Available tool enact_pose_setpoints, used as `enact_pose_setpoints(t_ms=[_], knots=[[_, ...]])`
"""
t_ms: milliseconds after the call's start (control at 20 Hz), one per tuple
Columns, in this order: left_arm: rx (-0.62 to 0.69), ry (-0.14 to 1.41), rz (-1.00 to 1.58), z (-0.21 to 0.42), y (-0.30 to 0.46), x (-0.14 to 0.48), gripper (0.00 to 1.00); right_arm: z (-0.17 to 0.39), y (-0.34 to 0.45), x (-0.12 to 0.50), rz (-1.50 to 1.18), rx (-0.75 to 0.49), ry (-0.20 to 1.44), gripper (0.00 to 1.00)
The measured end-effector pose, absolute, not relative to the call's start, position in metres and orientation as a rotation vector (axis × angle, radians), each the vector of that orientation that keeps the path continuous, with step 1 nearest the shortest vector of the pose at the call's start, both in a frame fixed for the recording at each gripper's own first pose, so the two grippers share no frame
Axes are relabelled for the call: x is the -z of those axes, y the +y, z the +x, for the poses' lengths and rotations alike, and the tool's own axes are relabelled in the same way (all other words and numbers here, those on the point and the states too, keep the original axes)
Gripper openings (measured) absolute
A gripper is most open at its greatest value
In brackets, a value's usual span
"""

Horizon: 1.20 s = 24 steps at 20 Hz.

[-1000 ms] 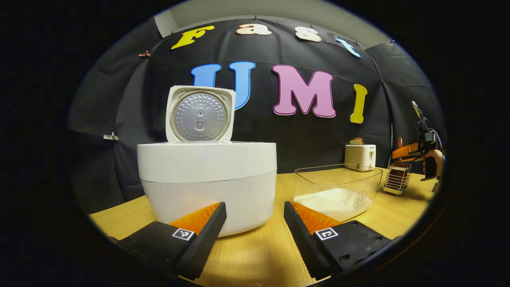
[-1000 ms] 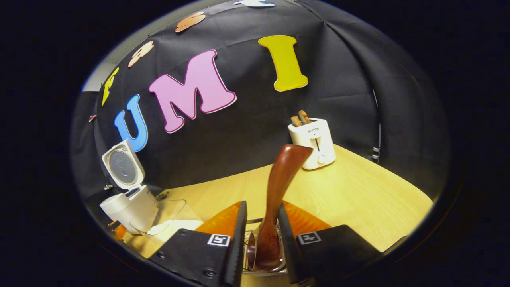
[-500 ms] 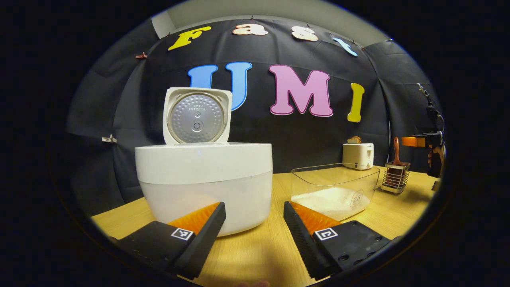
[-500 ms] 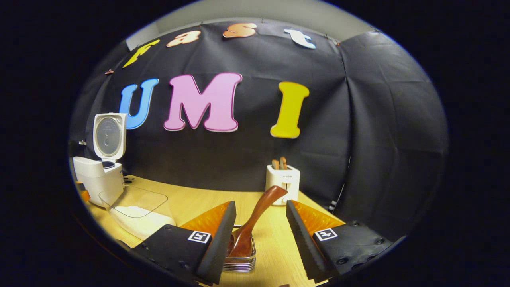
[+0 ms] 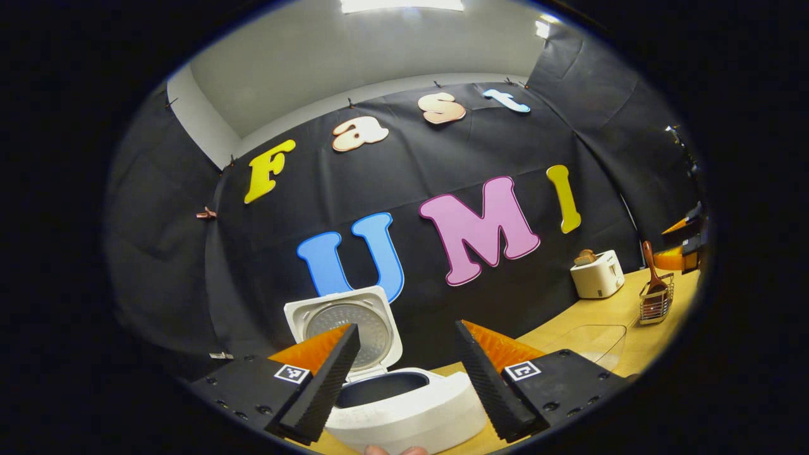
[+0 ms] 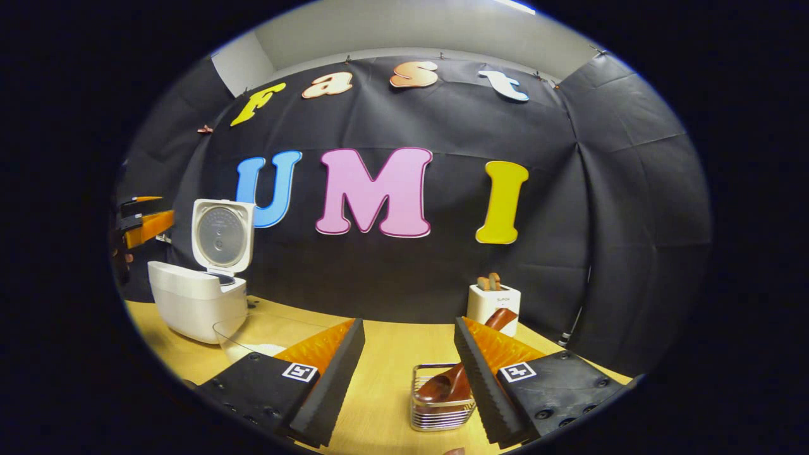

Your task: Close the left gripper, press the button to open the rice cooker; take a wooden spoon from the chopstick holder with the right hand, scoop a spoonful of rice and pour it into the rice cooker, then put the wooden spoon back into the chopstick holder.

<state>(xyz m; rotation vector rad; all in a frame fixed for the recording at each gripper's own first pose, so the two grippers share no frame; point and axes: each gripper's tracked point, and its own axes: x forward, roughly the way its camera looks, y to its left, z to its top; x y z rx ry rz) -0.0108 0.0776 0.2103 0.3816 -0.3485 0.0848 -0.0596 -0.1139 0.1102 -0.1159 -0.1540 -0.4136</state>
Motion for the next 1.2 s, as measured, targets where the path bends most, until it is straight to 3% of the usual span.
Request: enact_pose_setpoints(t_ms=[250,550,750,850,900,950,1200], knots=[[-0.112,-0.311,0.443,0.017,0.083,-0.220,0.95,-0.062,-0.087,-0.107,-0.152,0.345,-0.125,0.89],[-0.089,-0.260,0.190,0.041,0.110,-0.248,0.95,-0.104,-0.086,-0.116,-0.220,0.375,-0.135,0.89],[-0.170,-0.280,0.305,0.056,0.137,-0.291,0.94,-0.118,-0.085,-0.130,-0.237,0.381,-0.158,0.89],[-0.151,-0.229,0.293,0.071,0.137,-0.274,0.94,-0.120,-0.081,-0.129,-0.241,0.375,-0.150,0.89],[-0.135,-0.206,0.261,0.076,0.138,-0.264,0.99,-0.121,-0.076,-0.129,-0.246,0.365,-0.150,0.84],[-0.124,-0.191,0.213,0.078,0.139,-0.258,0.95,-0.123,-0.071,-0.130,-0.255,0.354,-0.154,0.89],[-0.137,-0.169,0.132,0.090,0.163,-0.246,0.95,-0.131,-0.066,-0.127,-0.294,0.352,-0.138,0.89]])
